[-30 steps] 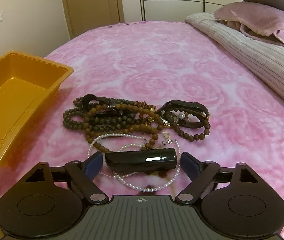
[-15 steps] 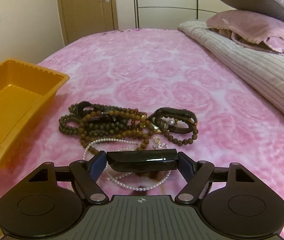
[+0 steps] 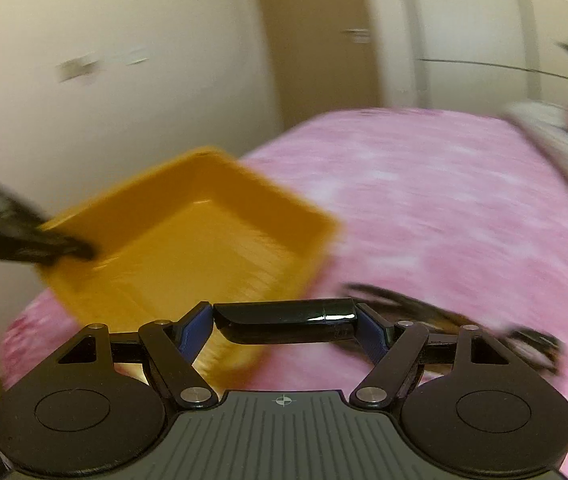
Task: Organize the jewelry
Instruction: 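Drop the black cylinder pendant into the tray with right tool while left holds tray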
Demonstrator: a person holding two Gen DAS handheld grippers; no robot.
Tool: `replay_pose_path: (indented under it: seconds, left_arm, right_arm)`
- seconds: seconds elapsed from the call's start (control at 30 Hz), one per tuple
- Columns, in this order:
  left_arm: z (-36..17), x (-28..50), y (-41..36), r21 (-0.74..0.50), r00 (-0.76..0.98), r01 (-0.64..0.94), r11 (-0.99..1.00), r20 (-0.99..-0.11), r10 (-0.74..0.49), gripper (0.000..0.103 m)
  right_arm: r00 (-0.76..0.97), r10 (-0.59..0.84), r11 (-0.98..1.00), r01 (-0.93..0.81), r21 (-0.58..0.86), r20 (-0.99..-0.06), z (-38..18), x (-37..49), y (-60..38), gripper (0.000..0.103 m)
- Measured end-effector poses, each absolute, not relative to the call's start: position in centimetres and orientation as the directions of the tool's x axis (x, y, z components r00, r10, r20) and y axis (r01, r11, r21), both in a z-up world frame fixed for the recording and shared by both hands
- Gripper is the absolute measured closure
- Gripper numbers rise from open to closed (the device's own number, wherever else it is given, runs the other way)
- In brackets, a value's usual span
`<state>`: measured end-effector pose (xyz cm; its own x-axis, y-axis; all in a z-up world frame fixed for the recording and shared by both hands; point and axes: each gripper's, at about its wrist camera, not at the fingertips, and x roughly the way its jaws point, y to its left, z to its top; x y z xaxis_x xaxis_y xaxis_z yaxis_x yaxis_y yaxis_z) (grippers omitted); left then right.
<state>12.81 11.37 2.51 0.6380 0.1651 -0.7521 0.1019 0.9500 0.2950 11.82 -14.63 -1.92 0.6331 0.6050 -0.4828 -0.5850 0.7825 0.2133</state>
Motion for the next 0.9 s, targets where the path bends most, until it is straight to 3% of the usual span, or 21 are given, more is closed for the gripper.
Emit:
replay_pose_path:
  seconds: [0.1,0.33,0.5,0.83,0.87,0.9]
  left_arm:
    - [2.5,12.8,11.4,0.301,0.643,0.110,0.947,-0.749,0.163,0.100]
    - [2.5,12.6,11.4,0.300,0.651,0.118,0.947,-0.743,0.154,0.100]
    - [2.5,12.4,11.2,0.306,0.657,0.113,0.945,-0.737,0.160,0.100]
    - [2.4,12.3,11.2,0.305,0.659,0.110,0.946,-0.735,0.160,0.100]
    - [2.4,12.3,11.2,0.304,0.659,0.109,0.947,-0.735,0.160,0.100]
    - [2.4,12.4,11.2,0.303,0.659,0.107,0.947,-0.735,0.161,0.100]
  right_arm:
    - [0.589,0.640,0.737,-0.653,0.176,-0.494,-2.4,12.3,-11.6,0.028]
    - [0.521,0.696,0.689,-0.678,0.255,-0.494,-3.8,14.0,-9.8,0.027]
    - [0.587,0.656,0.741,-0.620,0.258,-0.475,-3.1,13.0,-11.8,0.023]
    - [0.762,0.292,0.955,-0.200,0.219,-0.577,-5.4,11.5,-24.8,0.023]
    - [0.763,0.265,0.962,-0.164,0.219,-0.589,-5.8,11.5,-25.9,0.024]
    - [0.762,0.245,0.966,-0.138,0.220,-0.599,-6.2,11.5,-26.7,0.032]
